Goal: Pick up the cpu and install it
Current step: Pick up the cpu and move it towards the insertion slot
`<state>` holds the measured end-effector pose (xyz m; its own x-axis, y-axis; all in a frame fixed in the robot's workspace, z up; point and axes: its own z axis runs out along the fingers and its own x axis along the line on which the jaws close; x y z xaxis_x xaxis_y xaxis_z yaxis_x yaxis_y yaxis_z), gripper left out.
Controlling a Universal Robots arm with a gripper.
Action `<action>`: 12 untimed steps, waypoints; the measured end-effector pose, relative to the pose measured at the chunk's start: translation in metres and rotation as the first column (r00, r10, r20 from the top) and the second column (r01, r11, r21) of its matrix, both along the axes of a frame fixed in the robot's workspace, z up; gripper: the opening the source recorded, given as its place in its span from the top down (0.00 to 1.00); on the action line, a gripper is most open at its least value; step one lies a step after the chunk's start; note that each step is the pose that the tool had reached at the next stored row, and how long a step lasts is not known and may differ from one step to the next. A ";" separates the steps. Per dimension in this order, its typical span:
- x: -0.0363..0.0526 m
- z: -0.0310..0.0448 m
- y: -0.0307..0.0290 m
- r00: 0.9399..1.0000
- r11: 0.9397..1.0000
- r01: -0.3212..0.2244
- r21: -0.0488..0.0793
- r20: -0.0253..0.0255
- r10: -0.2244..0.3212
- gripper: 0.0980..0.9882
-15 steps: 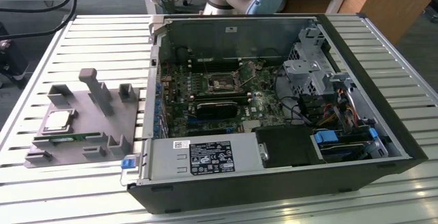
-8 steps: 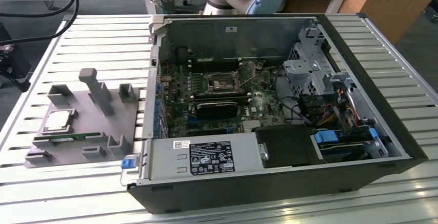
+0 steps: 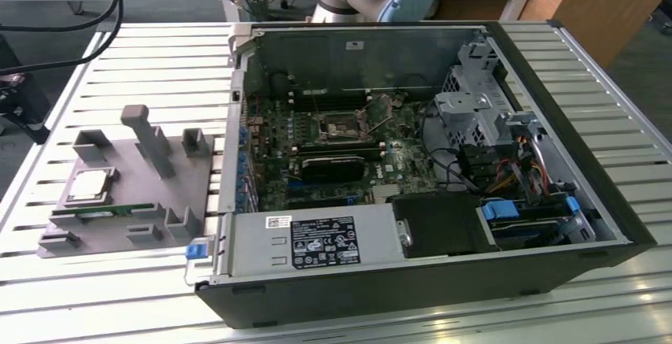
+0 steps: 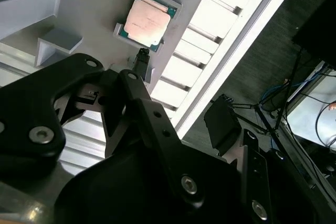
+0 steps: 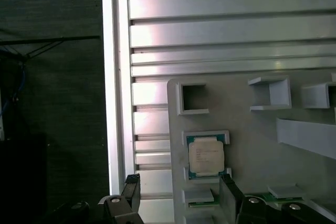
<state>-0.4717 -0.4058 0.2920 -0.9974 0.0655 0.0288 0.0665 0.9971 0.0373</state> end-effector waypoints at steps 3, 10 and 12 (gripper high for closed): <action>0.0000 -0.0017 0.0000 1.000 1.000 0.000 0.000 0.000 0.000 0.32; 0.0000 -0.0058 0.0000 1.000 1.000 0.000 0.000 0.000 0.000 0.32; 0.0000 -0.0069 0.0000 1.000 1.000 0.000 0.000 0.000 0.000 0.32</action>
<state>-0.4717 -0.4058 0.2851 -0.9974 0.0654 0.0289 0.0665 0.9971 0.0373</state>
